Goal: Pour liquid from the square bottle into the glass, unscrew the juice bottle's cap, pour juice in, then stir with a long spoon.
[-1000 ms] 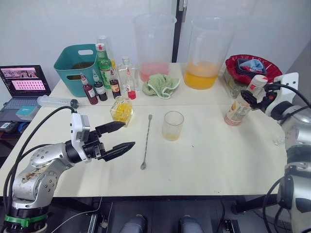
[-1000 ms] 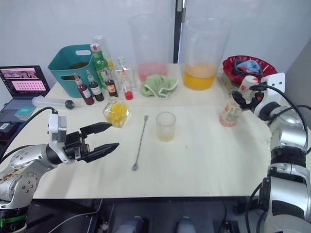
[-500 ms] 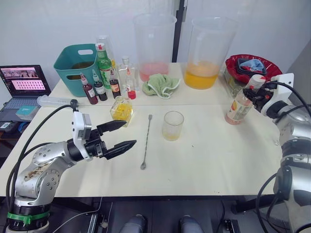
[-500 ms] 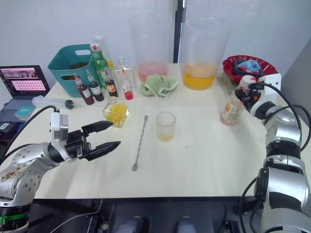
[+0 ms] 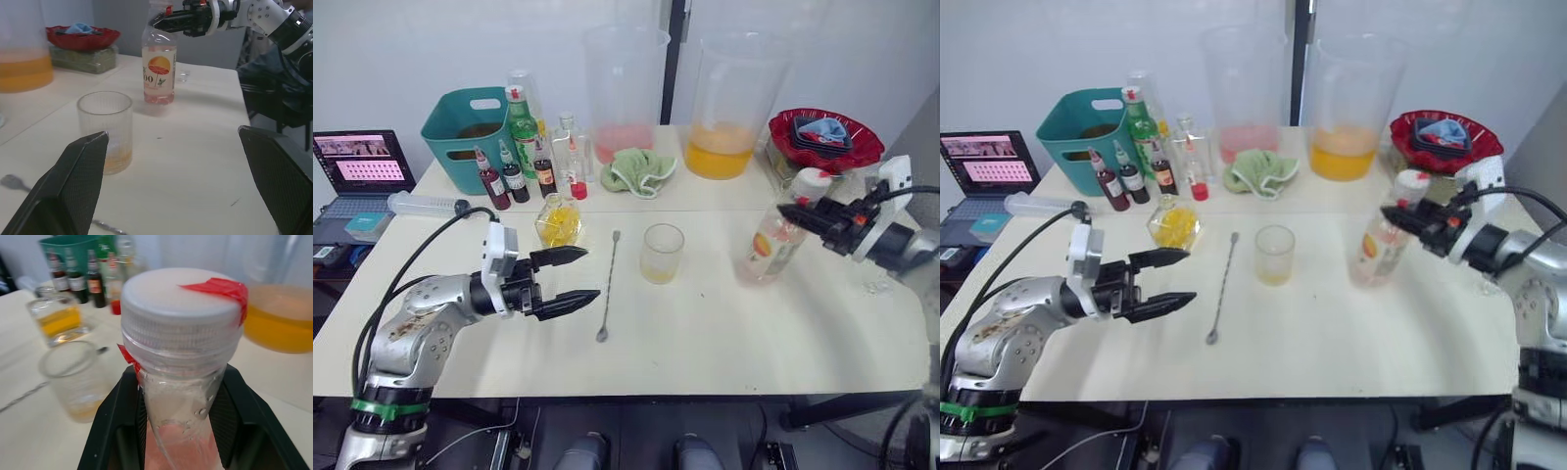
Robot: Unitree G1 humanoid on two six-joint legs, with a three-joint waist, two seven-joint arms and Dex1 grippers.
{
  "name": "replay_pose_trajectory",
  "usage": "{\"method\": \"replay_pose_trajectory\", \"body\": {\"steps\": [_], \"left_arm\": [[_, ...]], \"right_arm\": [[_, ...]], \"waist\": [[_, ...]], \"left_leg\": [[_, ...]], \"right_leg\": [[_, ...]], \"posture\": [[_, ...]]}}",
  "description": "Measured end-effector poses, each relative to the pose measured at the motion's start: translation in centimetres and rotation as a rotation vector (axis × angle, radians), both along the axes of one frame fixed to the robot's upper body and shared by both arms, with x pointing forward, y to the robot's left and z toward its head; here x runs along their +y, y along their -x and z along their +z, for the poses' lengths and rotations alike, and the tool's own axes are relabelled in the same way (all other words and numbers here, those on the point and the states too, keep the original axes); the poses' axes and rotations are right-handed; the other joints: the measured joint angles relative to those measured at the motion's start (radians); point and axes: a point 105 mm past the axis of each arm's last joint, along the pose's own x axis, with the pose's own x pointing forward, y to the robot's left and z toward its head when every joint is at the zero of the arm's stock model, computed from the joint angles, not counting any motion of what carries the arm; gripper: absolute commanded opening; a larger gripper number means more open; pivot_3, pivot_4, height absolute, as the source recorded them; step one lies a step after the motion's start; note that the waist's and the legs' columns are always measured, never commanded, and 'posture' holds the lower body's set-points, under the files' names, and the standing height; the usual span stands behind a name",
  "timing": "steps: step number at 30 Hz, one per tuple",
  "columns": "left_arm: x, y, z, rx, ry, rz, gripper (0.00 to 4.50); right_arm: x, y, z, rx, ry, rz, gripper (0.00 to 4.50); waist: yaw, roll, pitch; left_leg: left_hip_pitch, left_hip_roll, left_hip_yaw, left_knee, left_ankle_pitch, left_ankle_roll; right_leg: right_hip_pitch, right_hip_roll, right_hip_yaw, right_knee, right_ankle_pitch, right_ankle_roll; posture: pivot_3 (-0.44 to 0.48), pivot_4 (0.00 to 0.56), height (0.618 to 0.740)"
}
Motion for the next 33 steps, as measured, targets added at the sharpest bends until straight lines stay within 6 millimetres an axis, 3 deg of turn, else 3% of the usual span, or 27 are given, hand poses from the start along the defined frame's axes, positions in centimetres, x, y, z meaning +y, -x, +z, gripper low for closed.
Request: {"method": "replay_pose_trajectory", "body": {"steps": [4, 11, 16, 24, 26, 33], "left_arm": [[-0.9, -0.4, 0.0, 0.0, -0.025, -0.082, 4.5], [-0.9, -0.5, -0.4, 0.016, -0.032, -0.118, 4.5], [-0.4, -0.4, -0.2, 0.013, -0.058, -0.114, 4.5], [-0.1, -0.1, -0.3, 0.021, -0.071, -0.104, 4.5], [0.0, 0.0, -0.2, 0.019, -0.075, -0.099, 4.5], [0.3, 0.3, -0.1, 0.045, -0.054, -0.081, 4.5]], "right_arm": [[5.5, 3.3, -0.2, 0.009, -0.05, 0.19, 1.2], [10.8, 4.9, -1.0, -0.001, -0.142, 0.265, 1.2], [13.1, 5.3, -3.3, 0.032, -0.115, 0.281, 1.2], [14.0, 5.2, -4.2, -0.002, -0.052, 0.286, 1.2], [14.2, 5.3, -4.3, 0.001, -0.049, 0.3, 2.23], [14.3, 5.8, -3.4, -0.032, 0.017, 0.377, 4.48]], "waist": [[-0.003, 0.0, 0.0], [0.0, 0.0, 0.0], [0.001, -0.001, 0.0], [0.0, -0.001, 0.0], [0.0, -0.001, 0.0], [0.001, -0.001, 0.0]], "left_leg": [[0.0, 0.001, 0.0, 0.0, 0.0, 0.0], [0.0, 0.001, 0.0, 0.0, 0.0, 0.0], [0.0, 0.001, 0.0, 0.0, 0.0, -0.001], [0.0, 0.001, -0.001, 0.0, 0.0, -0.001], [0.0, 0.001, -0.001, 0.0, 0.0, -0.001], [0.0, 0.002, -0.001, 0.0, 0.0, -0.001]], "right_leg": [[0.0, 0.001, 0.0, 0.0, 0.0, 0.0], [-0.001, 0.001, 0.0, 0.0, 0.0, 0.0], [-0.001, 0.001, 0.0, 0.0, 0.001, 0.0], [-0.001, 0.002, 0.0, 0.0, 0.001, -0.001], [-0.001, 0.002, 0.0, 0.0, 0.001, -0.001], [-0.001, 0.003, 0.0, 0.0, 0.001, -0.001]], "posture": [[0.0, 0.15, 0.74], [0.0, 0.15, 0.74], [0.0, 0.15, 0.74], [0.0, 0.15, 0.74], [0.0, 0.15, 0.74], [0.0, 0.15, 0.74]]}}
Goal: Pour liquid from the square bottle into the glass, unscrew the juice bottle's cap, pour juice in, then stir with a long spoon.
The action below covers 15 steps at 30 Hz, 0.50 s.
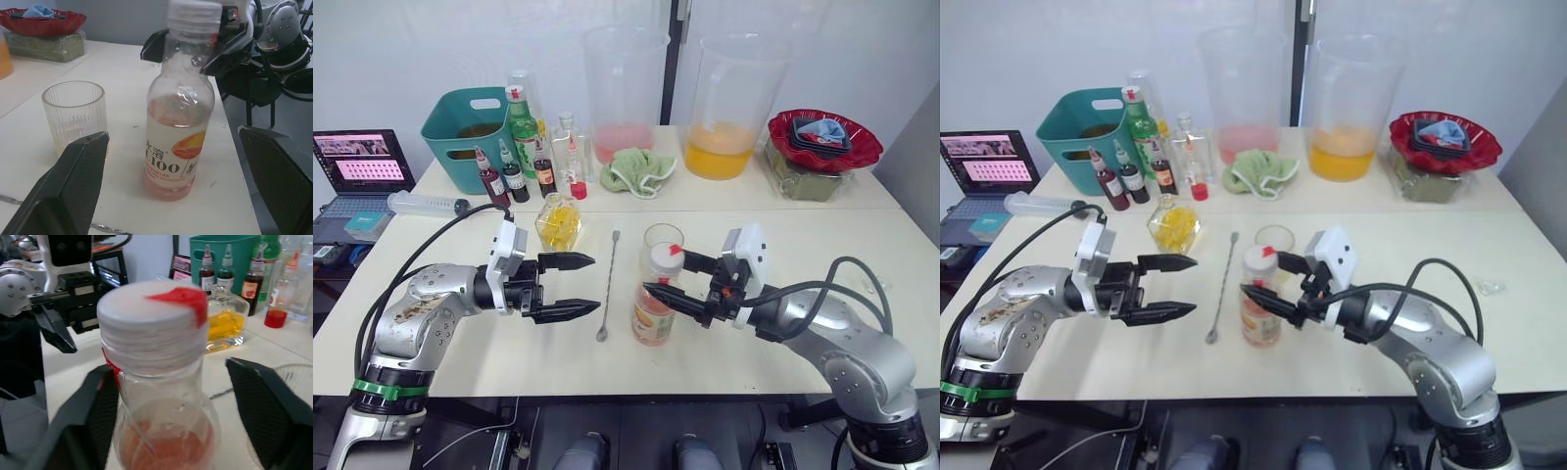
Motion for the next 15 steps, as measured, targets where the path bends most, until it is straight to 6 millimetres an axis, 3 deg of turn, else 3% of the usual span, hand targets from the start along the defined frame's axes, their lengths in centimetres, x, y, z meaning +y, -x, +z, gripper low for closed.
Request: {"method": "replay_pose_trajectory", "body": {"steps": [4, 8, 15], "left_arm": [[0.3, 0.1, 1.0, -0.004, 0.037, 0.021, 4.5], [0.4, 0.6, 0.7, 0.008, 0.02, 0.02, 4.5], [0.9, 1.5, 0.1, -0.002, -0.047, 0.046, 4.5]], "right_arm": [[-1.2, 0.3, -0.5, -0.003, 0.108, 0.079, 4.48], [-2.6, -0.5, 0.0, -0.04, 0.184, 0.193, 4.48], [-1.6, -1.8, 0.4, -0.033, 0.233, 0.465, 4.48]], "waist": [[0.001, 0.0, 0.0], [-0.004, 0.0, 0.0], [-0.01, -0.001, 0.0]], "left_leg": [[0.0, 0.0, 0.0, 0.0, 0.0, 0.0], [0.001, 0.001, 0.0, 0.0, 0.0, 0.0], [0.002, 0.004, 0.001, 0.0, 0.0, -0.001]], "right_leg": [[0.001, 0.0, 0.0, -0.001, 0.0, 0.0], [0.002, 0.002, 0.0, -0.001, 0.0, 0.0], [0.002, 0.004, 0.0, -0.002, 0.001, -0.002]], "posture": [[0.0, 0.15, 0.74], [0.0, 0.15, 0.74], [0.0, 0.15, 0.74]]}}
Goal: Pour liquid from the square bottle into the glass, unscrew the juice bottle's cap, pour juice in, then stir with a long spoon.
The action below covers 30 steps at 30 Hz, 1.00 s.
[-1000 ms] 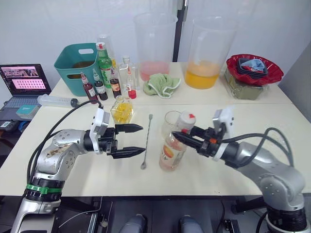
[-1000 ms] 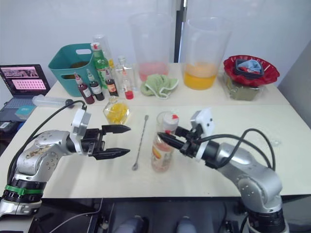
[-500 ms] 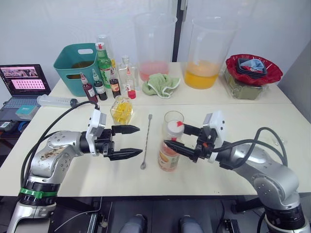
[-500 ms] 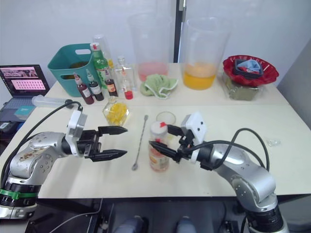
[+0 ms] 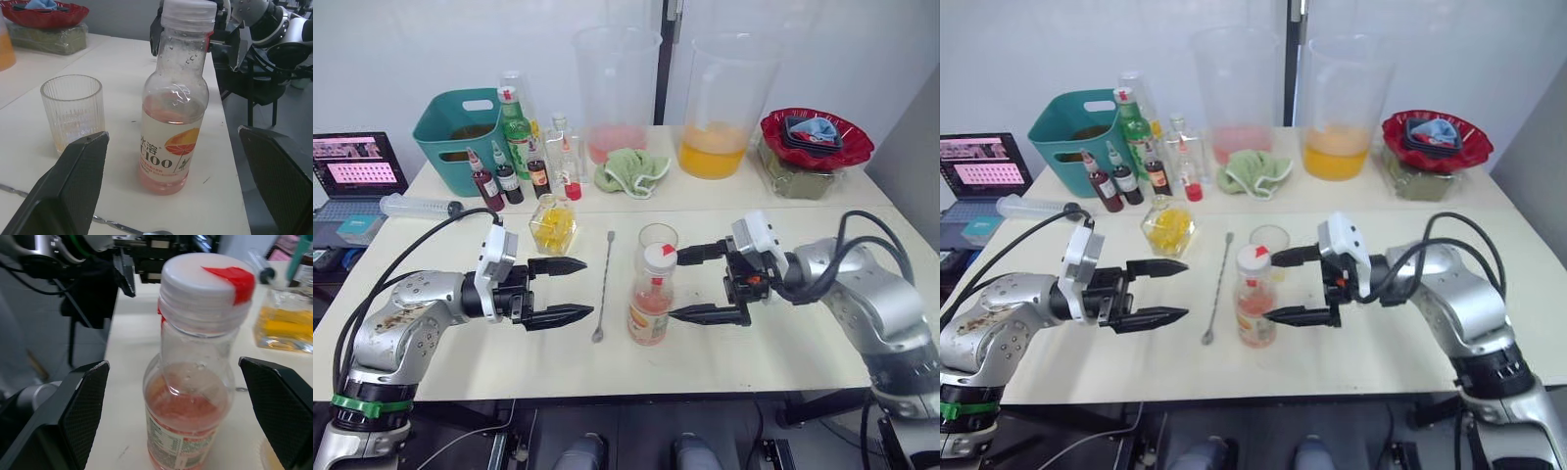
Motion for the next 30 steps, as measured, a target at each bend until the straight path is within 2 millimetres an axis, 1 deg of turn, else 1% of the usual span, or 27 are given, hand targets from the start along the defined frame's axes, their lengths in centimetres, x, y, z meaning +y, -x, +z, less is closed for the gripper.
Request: {"method": "replay_pose_trajectory", "body": {"steps": [4, 6, 8, 11, 14, 18, 20, 21, 22, 26, 29, 30], "left_arm": [[0.6, 0.8, 0.1, -0.007, -0.019, 0.021, 4.5], [0.8, 1.3, 0.0, 0.002, -0.026, 0.034, 4.5], [0.9, 1.6, 0.0, 0.004, -0.028, 0.044, 4.5], [1.3, 2.1, -0.1, 0.012, -0.043, 0.066, 4.5], [1.1, 2.4, 0.3, 0.015, -0.029, 0.072, 4.5], [0.9, 2.8, 0.4, 0.026, -0.027, 0.064, 4.5], [0.9, 3.0, 0.3, 0.036, -0.025, 0.061, 4.5], [0.9, 3.0, 0.2, 0.038, -0.026, 0.062, 4.5], [0.9, 2.9, 0.2, 0.036, -0.025, 0.063, 4.5], [0.5, 2.3, 1.3, -0.006, -0.019, 0.043, 4.5], [-0.1, 2.1, 1.1, 0.0, -0.013, 0.001, 4.5], [-0.3, 2.0, 0.9, 0.01, -0.012, -0.012, 4.5]], "right_arm": [[0.0, -1.3, 0.3, 0.011, -0.008, 0.044, 4.48], [0.1, -2.1, 0.0, 0.03, -0.013, 0.066, 4.48], [0.3, -2.3, -0.5, 0.05, -0.011, 0.095, 4.48], [1.0, -2.4, -0.3, 0.059, -0.035, 0.157, 4.48], [1.6, -2.6, -0.1, 0.047, -0.056, 0.184, 3.67], [1.8, -2.5, -0.3, 0.058, -0.057, 0.198, 2.25], [1.8, -2.4, -0.4, 0.06, -0.058, 0.199, 1.6], [1.7, -2.3, -0.5, 0.059, -0.061, 0.199, 1.37], [1.6, -1.9, -0.7, 0.048, -0.063, 0.203, 1.26], [1.3, -0.6, -0.7, 0.028, -0.068, 0.2, 1.26], [0.8, 0.2, -0.2, 0.02, -0.089, 0.139, 1.26], [0.7, 0.4, 0.2, 0.013, -0.107, 0.107, 1.26]], "waist": [[0.004, 0.0, 0.0], [0.005, 0.0, 0.0], [0.009, 0.0, 0.0], [0.007, 0.0, 0.0], [0.008, 0.0, 0.0], [0.008, 0.0, 0.0], [0.007, 0.0, 0.0], [0.008, 0.0, 0.0], [0.011, 0.0, 0.0], [0.013, 0.0, 0.0], [0.012, 0.0, 0.0], [0.011, 0.0, 0.0]], "left_leg": [[0.0, 0.0, 0.0, 0.0, -0.001, -0.001], [0.0, 0.0, 0.0, 0.0, -0.001, -0.001], [0.0, 0.0, 0.0, 0.0, -0.001, -0.001], [0.0, 0.001, 0.0, 0.0, -0.001, -0.002], [0.0, 0.002, 0.0, 0.0, -0.002, -0.004], [0.0, 0.003, 0.0, 0.0, -0.003, -0.005], [0.0, 0.005, 0.0, 0.0, -0.003, -0.006], [0.0, 0.006, 0.0, 0.0, -0.003, -0.006], [0.0, 0.006, 0.0, 0.0, -0.004, -0.007], [-0.003, 0.007, 0.001, 0.0, -0.004, -0.007], [-0.004, 0.007, 0.001, 0.0, -0.004, -0.008], [-0.004, 0.007, 0.001, 0.0, -0.004, -0.008]], "right_leg": [[-0.001, 0.0, 0.0, 0.0, 0.0, -0.001], [-0.001, 0.0, 0.0, 0.0, 0.001, -0.001], [-0.001, 0.0, 0.0, 0.0, 0.001, -0.001], [-0.002, 0.0, 0.0, 0.001, 0.001, -0.002], [-0.002, 0.002, 0.0, 0.001, 0.001, -0.002], [-0.003, 0.004, 0.0, 0.001, 0.002, -0.003], [-0.003, 0.005, 0.0, 0.001, 0.003, -0.004], [-0.004, 0.006, 0.0, 0.001, 0.003, -0.005], [-0.004, 0.006, 0.0, 0.001, 0.003, -0.005], [-0.007, 0.007, 0.0, 0.002, 0.003, -0.005], [-0.01, 0.007, 0.0, 0.003, 0.003, -0.006], [-0.011, 0.007, 0.0, 0.003, 0.003, -0.006]], "posture": [[0.0, 0.15, 0.74], [0.0, 0.15, 0.74], [0.0, 0.15, 0.74], [0.0, 0.15, 0.74], [0.0, 0.15, 0.74], [0.0, 0.15, 0.74], [0.0, 0.15, 0.74], [0.0, 0.15, 0.74], [0.0, 0.15, 0.74], [0.0, 0.15, 0.74], [0.0, 0.15, 0.74], [0.0, 0.15, 0.74]]}}
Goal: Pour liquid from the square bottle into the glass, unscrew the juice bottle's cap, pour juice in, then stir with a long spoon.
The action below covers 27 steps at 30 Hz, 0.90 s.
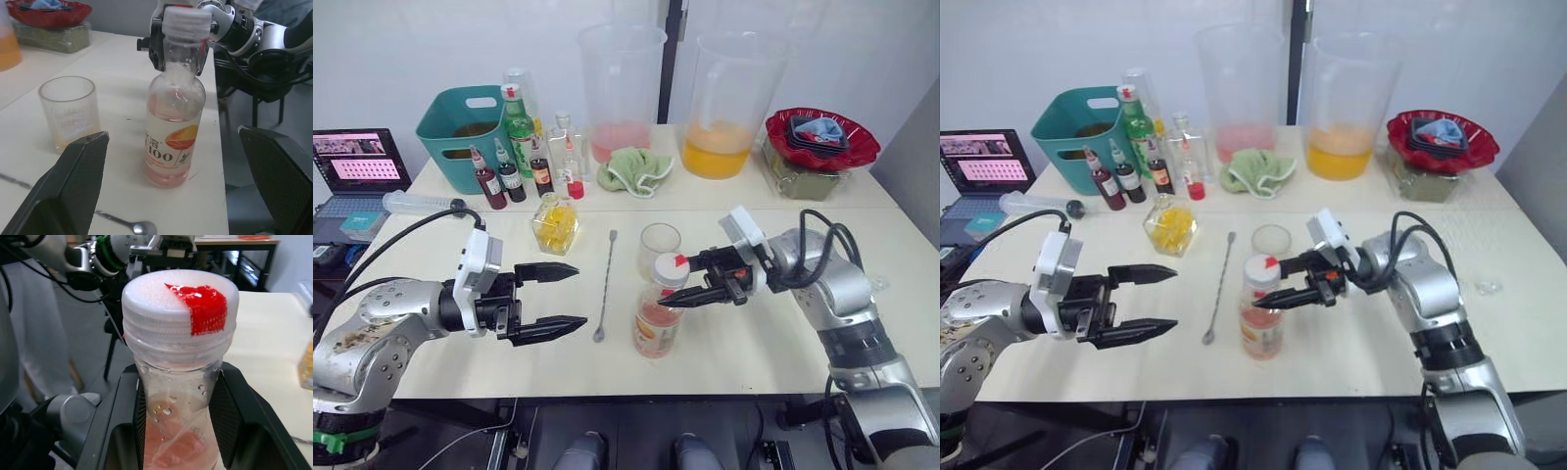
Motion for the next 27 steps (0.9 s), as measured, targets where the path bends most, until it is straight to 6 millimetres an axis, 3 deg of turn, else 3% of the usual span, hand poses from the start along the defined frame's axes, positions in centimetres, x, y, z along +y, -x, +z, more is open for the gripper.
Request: {"method": "replay_pose_trajectory", "body": {"steps": [4, 8, 13, 17, 24, 25, 27], "left_arm": [[-0.5, -0.6, -0.5, 0.009, 0.006, -0.038, 4.5], [-1.5, -1.7, -0.4, -0.007, 0.018, -0.106, 4.5], [-2.4, -2.5, -0.9, -0.008, 0.005, -0.195, 4.5], [-2.8, -2.7, -1.6, 0.009, -0.001, -0.233, 4.5], [-2.9, -2.4, -1.8, 0.006, -0.01, -0.265, 4.5], [-2.7, -2.3, -1.9, 0.01, -0.016, -0.26, 4.5], [-2.5, -2.3, -2.2, 0.019, -0.023, -0.252, 4.5]], "right_arm": [[-0.4, 1.0, 1.3, -0.025, -0.065, -0.135, 1.26], [0.1, 2.2, 0.4, -0.012, -0.094, -0.341, 1.26], [0.0, 1.9, 0.6, -0.029, -0.143, -0.645, 1.26], [0.2, 1.7, -1.1, 0.023, -0.142, -0.813, 1.26], [0.8, 2.0, -1.2, 0.046, -0.161, -0.885, 1.26], [0.8, 2.0, -1.2, 0.049, -0.16, -0.88, 2.28], [0.6, 2.2, -1.1, 0.056, -0.149, -0.856, 2.92]], "waist": [[0.0, 0.0, 0.0], [0.003, 0.0, 0.0], [0.001, 0.0, 0.0], [-0.005, 0.0, 0.0], [-0.005, -0.001, 0.0], [-0.006, -0.001, 0.0], [-0.006, -0.001, 0.0]], "left_leg": [[0.0, 0.001, 0.001, 0.0, 0.0, 0.0], [-0.001, 0.001, 0.002, 0.0, 0.0, -0.001], [-0.001, 0.001, 0.003, 0.001, 0.001, -0.001], [-0.001, 0.001, 0.003, 0.001, 0.0, -0.001], [0.0, 0.001, 0.004, 0.001, 0.001, -0.001], [0.0, 0.001, 0.004, 0.001, 0.001, -0.001], [0.0, 0.001, 0.004, 0.001, 0.0, -0.001]], "right_leg": [[-0.002, 0.0, 0.0, 0.002, 0.0, -0.001], [-0.002, 0.0, 0.0, 0.003, 0.0, -0.001], [-0.003, 0.0, 0.0, 0.004, 0.001, -0.001], [-0.004, 0.0, 0.001, 0.005, 0.001, -0.001], [-0.003, 0.001, 0.0, 0.005, 0.001, -0.001], [-0.003, 0.001, 0.0, 0.005, 0.001, -0.001], [-0.003, 0.001, 0.0, 0.005, 0.001, -0.001]], "posture": [[0.0, 0.15, 0.74], [0.0, 0.15, 0.74], [0.0, 0.15, 0.74], [0.0, 0.15, 0.74], [0.0, 0.15, 0.74], [0.0, 0.15, 0.74], [0.0, 0.15, 0.74]]}}
